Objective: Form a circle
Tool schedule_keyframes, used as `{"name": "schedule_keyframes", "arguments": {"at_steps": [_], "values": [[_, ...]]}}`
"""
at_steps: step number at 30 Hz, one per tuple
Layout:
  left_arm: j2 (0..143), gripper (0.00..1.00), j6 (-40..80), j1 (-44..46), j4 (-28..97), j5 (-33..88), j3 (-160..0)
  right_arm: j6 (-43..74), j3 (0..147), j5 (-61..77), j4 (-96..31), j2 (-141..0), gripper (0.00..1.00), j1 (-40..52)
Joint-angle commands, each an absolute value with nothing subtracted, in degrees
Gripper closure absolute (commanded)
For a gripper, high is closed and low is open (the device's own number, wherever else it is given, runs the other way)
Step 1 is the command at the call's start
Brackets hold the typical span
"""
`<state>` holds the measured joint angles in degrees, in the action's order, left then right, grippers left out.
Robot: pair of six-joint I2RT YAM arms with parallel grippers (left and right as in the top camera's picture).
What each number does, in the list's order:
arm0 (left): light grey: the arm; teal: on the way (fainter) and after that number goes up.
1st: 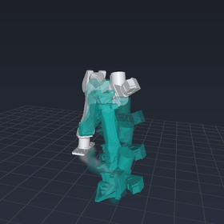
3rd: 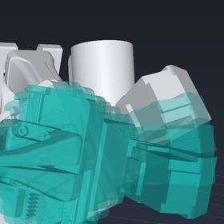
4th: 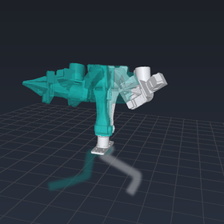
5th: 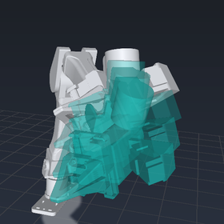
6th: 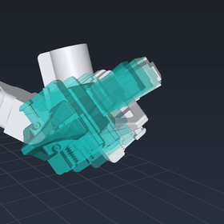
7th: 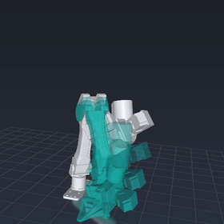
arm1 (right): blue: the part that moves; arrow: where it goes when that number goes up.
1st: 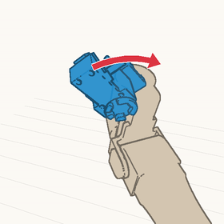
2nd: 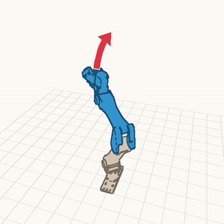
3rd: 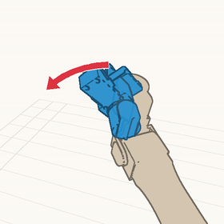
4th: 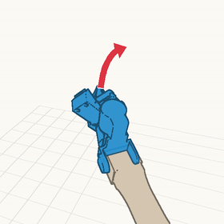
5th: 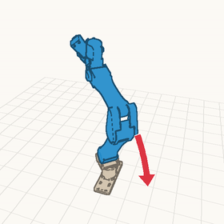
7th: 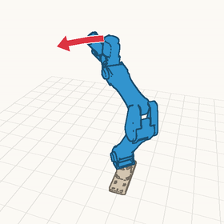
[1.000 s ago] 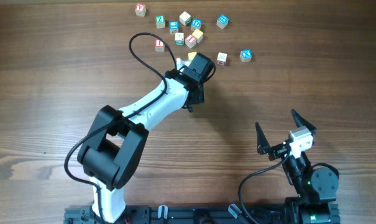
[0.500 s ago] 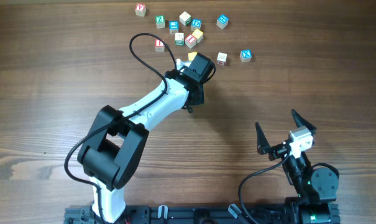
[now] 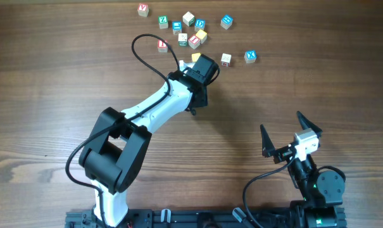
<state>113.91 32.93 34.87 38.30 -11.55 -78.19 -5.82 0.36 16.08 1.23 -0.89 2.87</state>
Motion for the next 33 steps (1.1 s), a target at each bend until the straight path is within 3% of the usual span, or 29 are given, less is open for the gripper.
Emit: {"name": "schedule_keyframes", "arguments": {"at_steps": [1,6,8,9,33], "values": [[114.50,0.66,33.50,34.61,38.35,-12.23,-77.60,-6.00,0.30,16.43,1.32,-0.43,0.00,2.55],[114.50,0.65,33.50,34.61,38.57,-9.98,-77.60,-6.00,0.30,16.43,1.32,-0.43,0.00,2.55],[114.50,0.53,33.47,34.61,38.33,-10.15,-77.60,-6.00,0.30,16.43,1.32,-0.43,0.00,2.55],[114.50,0.51,33.45,34.54,38.09,-10.55,-77.60,-6.00,0.30,16.40,1.32,-0.43,0.00,2.55],[116.81,0.52,31.73,34.35,35.53,-16.80,-77.60,-6.00,0.30,16.43,1.32,-0.43,0.00,2.55]]}}
